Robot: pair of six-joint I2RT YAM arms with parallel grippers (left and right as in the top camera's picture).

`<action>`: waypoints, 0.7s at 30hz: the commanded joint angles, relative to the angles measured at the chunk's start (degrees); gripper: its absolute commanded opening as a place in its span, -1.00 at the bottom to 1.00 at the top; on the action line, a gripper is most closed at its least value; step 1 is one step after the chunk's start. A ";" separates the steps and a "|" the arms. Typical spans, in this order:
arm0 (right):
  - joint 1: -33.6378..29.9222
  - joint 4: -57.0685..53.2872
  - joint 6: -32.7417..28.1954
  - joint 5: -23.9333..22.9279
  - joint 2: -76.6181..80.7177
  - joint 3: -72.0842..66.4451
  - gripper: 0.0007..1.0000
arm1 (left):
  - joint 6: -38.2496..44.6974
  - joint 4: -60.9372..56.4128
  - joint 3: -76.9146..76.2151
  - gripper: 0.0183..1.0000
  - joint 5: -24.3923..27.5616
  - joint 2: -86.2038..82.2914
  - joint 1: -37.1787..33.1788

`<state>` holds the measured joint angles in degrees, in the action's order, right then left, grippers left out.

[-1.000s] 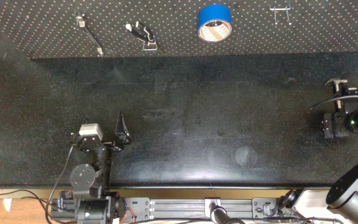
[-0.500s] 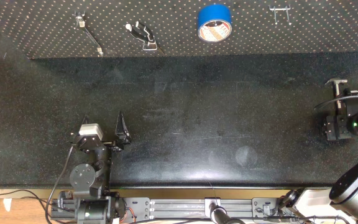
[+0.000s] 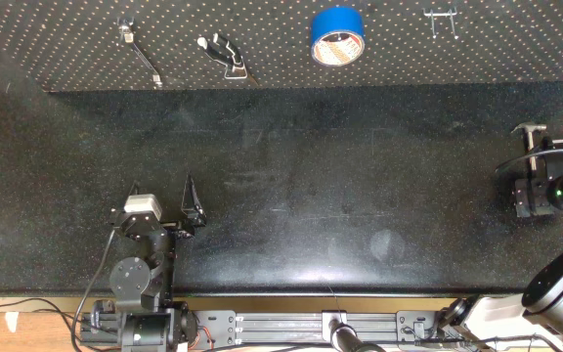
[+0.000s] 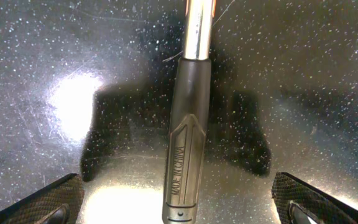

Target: Place Tools Onto Pegboard

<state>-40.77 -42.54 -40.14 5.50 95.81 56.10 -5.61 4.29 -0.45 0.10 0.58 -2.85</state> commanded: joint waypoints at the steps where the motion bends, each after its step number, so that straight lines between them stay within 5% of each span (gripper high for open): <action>1: -0.02 0.48 0.59 -0.55 1.66 0.46 0.80 | 0.11 0.44 0.13 0.99 0.42 -0.39 0.24; 6: -0.02 1.11 0.59 -0.55 2.34 0.44 -0.31 | 0.11 0.44 0.13 0.99 0.42 -0.39 0.24; 7: -0.02 1.31 0.61 -0.55 2.34 0.44 -0.75 | 0.11 0.44 0.13 0.99 0.42 -0.39 0.24; 8: -0.02 1.40 0.61 -0.55 2.34 0.44 -0.84 | 0.11 0.44 0.13 0.99 0.42 -0.39 0.24; 12: -0.02 1.57 2.93 2.05 -1.92 0.37 -0.85 | 0.11 0.44 0.13 0.99 0.42 -0.39 0.24; 17: 1.11 4.74 14.38 21.27 -17.68 0.37 -0.86 | 0.11 0.44 0.13 0.99 0.42 -0.39 0.24; 21: 11.80 11.30 24.26 21.35 -27.45 0.37 -0.86 | 0.11 0.44 0.13 0.99 0.42 -0.39 0.24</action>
<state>-34.72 -34.22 -23.53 23.24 72.73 56.10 -5.61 4.29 -0.45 0.10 0.58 -2.85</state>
